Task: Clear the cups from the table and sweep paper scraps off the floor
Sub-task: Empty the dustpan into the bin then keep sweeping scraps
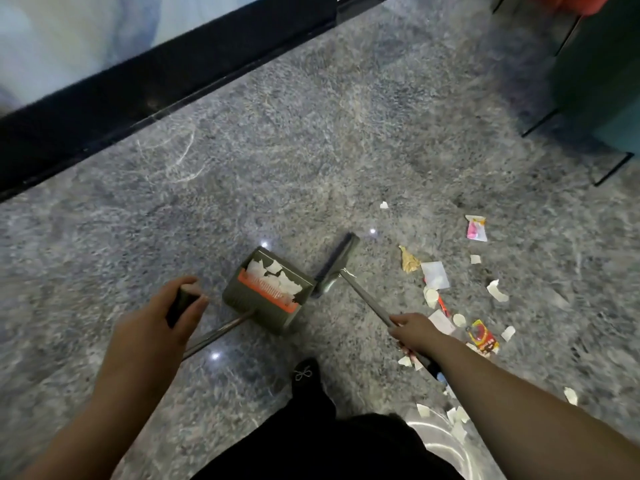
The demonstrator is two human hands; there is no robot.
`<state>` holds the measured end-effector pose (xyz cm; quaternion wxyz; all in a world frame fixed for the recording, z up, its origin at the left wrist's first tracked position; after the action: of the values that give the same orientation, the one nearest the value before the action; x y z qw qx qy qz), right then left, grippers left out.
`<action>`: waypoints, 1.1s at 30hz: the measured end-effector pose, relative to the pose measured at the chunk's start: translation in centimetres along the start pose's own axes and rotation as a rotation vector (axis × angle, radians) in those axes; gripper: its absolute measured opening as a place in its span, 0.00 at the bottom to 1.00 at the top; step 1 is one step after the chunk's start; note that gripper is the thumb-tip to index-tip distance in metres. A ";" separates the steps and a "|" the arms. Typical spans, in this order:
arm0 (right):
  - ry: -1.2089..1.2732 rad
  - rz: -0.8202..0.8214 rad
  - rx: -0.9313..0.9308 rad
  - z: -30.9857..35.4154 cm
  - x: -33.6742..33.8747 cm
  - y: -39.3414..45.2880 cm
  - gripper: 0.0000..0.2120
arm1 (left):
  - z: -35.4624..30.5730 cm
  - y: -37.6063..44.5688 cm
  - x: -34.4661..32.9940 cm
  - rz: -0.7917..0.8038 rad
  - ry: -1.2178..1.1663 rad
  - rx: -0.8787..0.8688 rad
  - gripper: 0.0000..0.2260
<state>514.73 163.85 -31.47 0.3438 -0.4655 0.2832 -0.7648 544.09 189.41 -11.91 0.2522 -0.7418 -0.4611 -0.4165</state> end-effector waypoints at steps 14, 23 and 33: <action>0.200 -0.155 -0.221 -4.5 1.5 -1.3 0.14 | -2.4 5.6 -3.0 0.095 0.081 -0.165 0.14; 0.292 -0.228 -0.333 -9.1 3.2 -3.9 0.13 | -6.0 6.1 -6.6 0.266 -0.007 -0.224 0.16; 0.373 -0.345 -0.246 -8.6 7.3 -2.0 0.17 | -11.2 6.4 -9.5 0.331 -0.010 -0.251 0.14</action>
<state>504.03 160.24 -29.64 0.0914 -0.3962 0.3490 -0.8443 543.35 173.58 -14.06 0.2207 -0.8350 -0.2788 -0.4199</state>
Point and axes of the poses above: each hand's wrist, its own y-axis towards the middle knuckle, its own x-axis out of the back of the hand, z = x × y, the point moved 6 cm from there along y, towards the middle knuckle, and after that the axes turned 10 degrees about -z, right-handed, at the moved point
